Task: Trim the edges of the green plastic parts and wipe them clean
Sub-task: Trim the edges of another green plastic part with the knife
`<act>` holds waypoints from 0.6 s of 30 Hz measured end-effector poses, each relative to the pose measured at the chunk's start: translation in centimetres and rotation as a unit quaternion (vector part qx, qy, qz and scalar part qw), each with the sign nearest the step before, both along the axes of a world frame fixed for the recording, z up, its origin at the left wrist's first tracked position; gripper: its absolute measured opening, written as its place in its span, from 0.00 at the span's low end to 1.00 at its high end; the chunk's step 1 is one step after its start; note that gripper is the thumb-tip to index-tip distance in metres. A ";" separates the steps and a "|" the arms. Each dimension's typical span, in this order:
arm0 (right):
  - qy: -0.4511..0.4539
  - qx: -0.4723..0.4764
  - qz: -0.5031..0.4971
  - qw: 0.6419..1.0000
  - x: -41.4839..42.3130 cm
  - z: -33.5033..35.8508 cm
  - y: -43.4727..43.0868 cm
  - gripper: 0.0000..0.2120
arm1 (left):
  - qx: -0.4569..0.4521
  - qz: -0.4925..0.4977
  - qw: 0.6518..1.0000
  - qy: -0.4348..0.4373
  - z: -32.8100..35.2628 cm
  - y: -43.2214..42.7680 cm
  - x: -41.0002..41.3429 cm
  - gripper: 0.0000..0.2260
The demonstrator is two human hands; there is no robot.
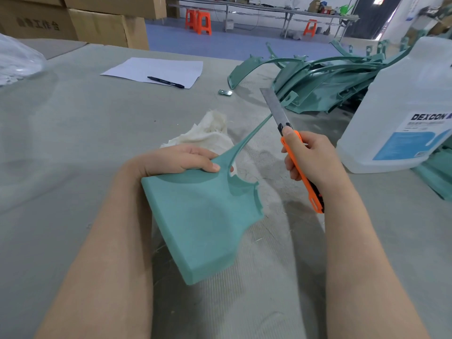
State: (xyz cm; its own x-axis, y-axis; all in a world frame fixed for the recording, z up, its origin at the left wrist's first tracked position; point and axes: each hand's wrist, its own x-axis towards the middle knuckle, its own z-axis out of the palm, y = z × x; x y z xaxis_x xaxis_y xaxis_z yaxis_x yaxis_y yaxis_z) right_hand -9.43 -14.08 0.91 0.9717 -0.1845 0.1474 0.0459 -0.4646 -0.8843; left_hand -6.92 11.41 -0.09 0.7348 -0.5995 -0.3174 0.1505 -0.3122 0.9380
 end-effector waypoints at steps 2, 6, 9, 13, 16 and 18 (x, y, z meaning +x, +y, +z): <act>0.009 0.004 0.016 1.000 -0.1 0.1 0.2 0.19 | 0.008 0.010 1.000 -0.007 0.0 0.0 0.1 0.15; 0.037 -0.002 0.048 0.998 -0.3 -0.1 0.6 0.19 | 0.011 0.020 1.000 -0.014 0.2 0.0 0.0 0.16; 0.042 0.007 0.055 0.998 -0.3 -0.1 0.5 0.18 | -0.017 0.029 0.999 -0.003 0.3 0.0 -0.2 0.16; 0.058 0.005 0.073 0.996 -0.1 -0.4 0.5 0.20 | -0.014 0.039 0.999 -0.010 0.2 0.1 -0.1 0.19; 0.074 -0.012 0.092 0.993 0.0 -0.5 0.4 0.21 | -0.003 0.041 0.999 -0.016 0.2 0.2 0.0 0.17; 0.083 -0.018 0.110 0.990 0.0 -0.6 0.4 0.21 | 0.001 0.050 0.999 -0.023 0.2 0.2 0.1 0.18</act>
